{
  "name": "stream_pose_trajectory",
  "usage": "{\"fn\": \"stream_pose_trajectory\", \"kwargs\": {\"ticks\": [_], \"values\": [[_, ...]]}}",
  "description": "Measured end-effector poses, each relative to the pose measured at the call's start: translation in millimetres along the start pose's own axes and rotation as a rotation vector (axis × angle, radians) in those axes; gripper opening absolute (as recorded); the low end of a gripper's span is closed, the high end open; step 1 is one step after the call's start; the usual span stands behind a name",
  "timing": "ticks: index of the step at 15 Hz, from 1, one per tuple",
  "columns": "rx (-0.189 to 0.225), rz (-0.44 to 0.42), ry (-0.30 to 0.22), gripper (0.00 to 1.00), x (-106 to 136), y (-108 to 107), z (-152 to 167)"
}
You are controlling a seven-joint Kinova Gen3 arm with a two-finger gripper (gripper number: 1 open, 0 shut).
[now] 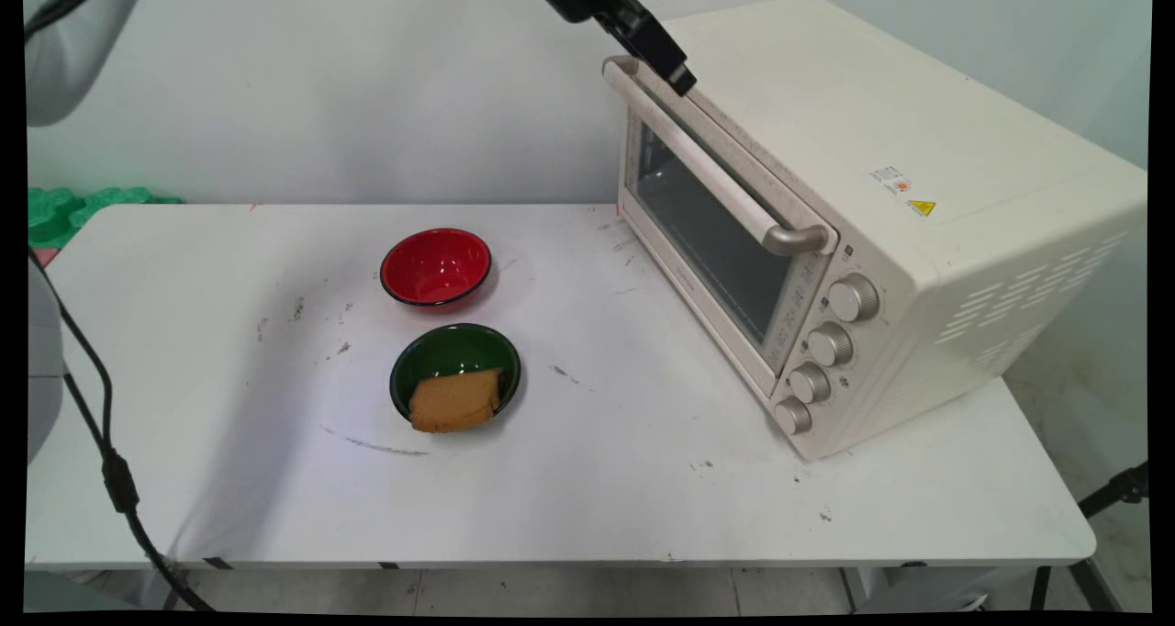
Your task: Open the oven
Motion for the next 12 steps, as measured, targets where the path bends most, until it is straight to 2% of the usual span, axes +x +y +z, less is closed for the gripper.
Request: {"fn": "stream_pose_trajectory", "kwargs": {"ticks": [1,12], "values": [[-0.003,0.009,-0.005,0.0,1,1,3],[-0.026,0.077,-0.056,0.0,8,15,31]]}}
